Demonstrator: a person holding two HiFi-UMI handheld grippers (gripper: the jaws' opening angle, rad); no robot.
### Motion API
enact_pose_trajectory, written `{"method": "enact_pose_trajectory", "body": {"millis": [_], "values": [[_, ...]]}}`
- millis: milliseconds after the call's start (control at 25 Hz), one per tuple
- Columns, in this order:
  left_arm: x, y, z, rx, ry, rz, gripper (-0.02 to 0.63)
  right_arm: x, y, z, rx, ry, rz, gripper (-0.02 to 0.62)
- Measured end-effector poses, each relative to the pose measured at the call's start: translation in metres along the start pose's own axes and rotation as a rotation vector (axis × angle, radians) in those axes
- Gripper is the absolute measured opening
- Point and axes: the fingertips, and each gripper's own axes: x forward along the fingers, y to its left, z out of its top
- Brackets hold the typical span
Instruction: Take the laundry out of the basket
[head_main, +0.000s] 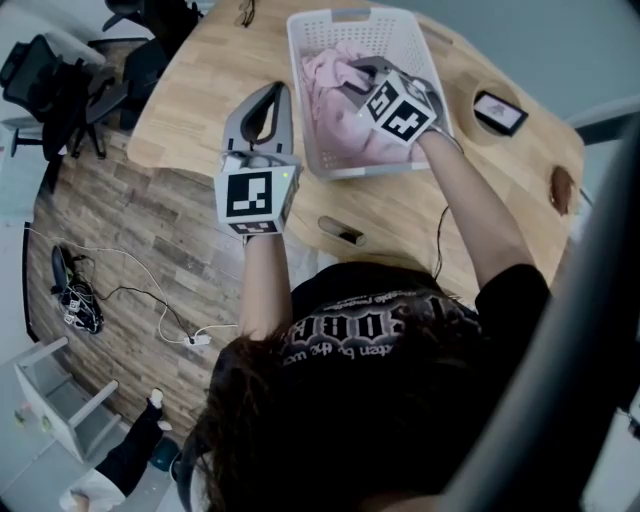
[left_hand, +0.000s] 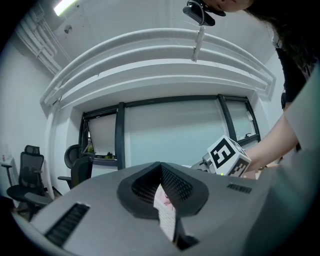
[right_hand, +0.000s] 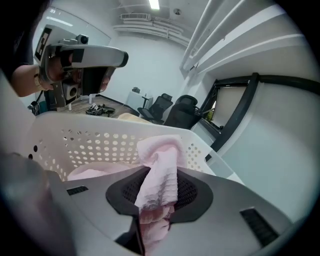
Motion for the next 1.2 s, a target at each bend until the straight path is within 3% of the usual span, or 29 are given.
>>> {"method": "enact_pose_trajectory", "body": {"millis": [520,1200], "values": [[-0.010,-0.004,0.013,0.011,-0.010,-0.008,0.002,-0.044,-0.020,0.046,0.019,-0.105,-0.125,0.110],[-0.032,-0.026,0.060,0.063,-0.076,-0.036,0.002,-0.116,-0.022,0.091,-0.001,-0.194,-0.263,0.104]]}}
